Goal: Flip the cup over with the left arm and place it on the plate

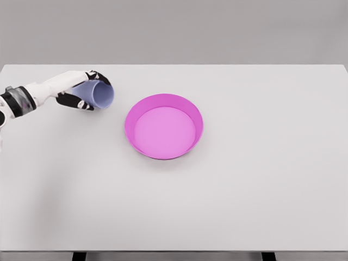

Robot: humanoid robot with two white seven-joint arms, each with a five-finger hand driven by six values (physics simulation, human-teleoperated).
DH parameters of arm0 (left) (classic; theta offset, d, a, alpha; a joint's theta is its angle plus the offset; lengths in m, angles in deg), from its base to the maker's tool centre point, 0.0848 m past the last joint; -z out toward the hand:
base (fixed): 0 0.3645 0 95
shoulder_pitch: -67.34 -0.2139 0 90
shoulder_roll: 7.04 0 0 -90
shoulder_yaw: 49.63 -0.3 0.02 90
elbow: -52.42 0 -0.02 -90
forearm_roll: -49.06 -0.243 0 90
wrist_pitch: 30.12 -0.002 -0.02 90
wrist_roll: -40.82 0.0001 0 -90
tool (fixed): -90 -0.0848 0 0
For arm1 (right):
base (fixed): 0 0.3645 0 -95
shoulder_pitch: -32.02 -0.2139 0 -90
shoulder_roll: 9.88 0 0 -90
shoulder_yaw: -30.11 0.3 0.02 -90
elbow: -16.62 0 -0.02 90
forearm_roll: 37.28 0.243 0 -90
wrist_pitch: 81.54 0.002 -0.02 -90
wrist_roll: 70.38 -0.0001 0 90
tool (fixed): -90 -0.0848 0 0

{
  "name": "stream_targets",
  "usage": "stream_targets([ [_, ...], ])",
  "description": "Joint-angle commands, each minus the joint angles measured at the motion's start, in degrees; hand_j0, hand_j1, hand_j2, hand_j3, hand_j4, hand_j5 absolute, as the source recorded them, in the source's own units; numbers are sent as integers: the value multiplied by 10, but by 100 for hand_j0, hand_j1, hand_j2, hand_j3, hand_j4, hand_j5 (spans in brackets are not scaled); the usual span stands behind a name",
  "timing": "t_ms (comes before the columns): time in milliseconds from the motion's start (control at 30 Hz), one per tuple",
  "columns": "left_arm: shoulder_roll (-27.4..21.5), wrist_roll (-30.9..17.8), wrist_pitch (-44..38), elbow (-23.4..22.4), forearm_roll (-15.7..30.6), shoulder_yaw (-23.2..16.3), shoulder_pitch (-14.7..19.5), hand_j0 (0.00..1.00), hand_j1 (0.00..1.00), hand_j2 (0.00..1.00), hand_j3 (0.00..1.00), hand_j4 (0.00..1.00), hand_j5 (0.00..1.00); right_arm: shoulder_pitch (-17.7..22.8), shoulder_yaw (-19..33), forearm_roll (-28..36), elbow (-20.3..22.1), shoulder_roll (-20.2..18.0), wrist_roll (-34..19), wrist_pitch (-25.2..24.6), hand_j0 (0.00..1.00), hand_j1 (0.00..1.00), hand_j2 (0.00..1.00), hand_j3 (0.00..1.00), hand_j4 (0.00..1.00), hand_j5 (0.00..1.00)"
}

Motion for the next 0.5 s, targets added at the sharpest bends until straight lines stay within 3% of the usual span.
stream_targets([
  [0, 1, -14, -2, 1, 49, 0, 0, 72, 72, 72, 72, 72, 72, 0, 0, 0, 0, 0, 0, 0, 100, 100, 100, 100, 100, 100],
  [467, 5, -14, -2, 17, 228, -8, -23, 73, 73, 73, 73, 73, 73, 0, 0, 0, 0, 0, 0, 0, 100, 100, 100, 100, 100, 100],
])
